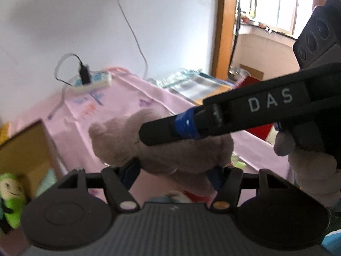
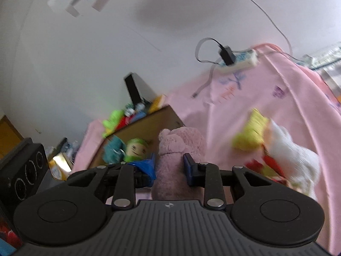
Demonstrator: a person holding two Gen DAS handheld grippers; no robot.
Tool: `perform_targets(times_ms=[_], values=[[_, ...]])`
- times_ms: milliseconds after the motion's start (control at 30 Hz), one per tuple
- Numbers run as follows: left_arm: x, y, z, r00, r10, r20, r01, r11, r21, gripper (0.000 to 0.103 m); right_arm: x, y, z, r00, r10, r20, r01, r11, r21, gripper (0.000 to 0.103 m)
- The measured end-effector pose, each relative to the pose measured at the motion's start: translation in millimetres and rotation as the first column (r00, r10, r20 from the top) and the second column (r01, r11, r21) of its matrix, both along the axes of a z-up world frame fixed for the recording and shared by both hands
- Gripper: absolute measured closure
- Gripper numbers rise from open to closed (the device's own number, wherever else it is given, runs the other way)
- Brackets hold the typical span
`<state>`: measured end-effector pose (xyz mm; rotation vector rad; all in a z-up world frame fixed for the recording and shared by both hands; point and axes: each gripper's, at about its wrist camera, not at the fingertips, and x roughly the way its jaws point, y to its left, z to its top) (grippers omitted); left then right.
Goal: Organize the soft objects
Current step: 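Carry the pink bear to the cardboard box and lower it inside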
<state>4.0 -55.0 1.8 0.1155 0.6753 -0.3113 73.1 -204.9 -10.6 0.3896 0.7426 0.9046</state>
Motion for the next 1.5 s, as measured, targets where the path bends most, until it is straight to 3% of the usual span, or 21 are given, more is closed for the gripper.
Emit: perform_targets(times_ms=[167,367,867,1067,1333,1500], values=[[-4,32,20,0.997,0.044,0.07,-0.047,0.998,0.039,0.039,5,32,14,0.999,0.022,0.039,-0.024,0.999,0.045,0.092],[-5,75,36,0.991,0.079,0.112,-0.09,0.991,0.095,0.041,13,84,22,0.999,0.033,0.024,-0.034,0.996,0.08,0.092],[34,189,32,0.995,0.067,0.071,-0.076,0.988,0.134,0.042,34,195,9,0.998,-0.055,0.009,0.055,0.997,0.053,0.092],[48,212,15,0.998,0.044,0.043,-0.051,0.981,0.185,0.042,43,220,-15,0.988,-0.112,-0.102,0.122,0.988,0.099,0.092],[64,231,-30,0.995,0.019,-0.098,0.003,0.976,0.217,0.037,49,246,-56,0.963,-0.172,-0.207,0.171,0.985,-0.022,0.092],[68,233,-34,0.991,-0.005,-0.133,0.033,0.977,0.21,0.033,45,259,-56,0.973,-0.188,-0.136,0.171,0.977,-0.124,0.089]])
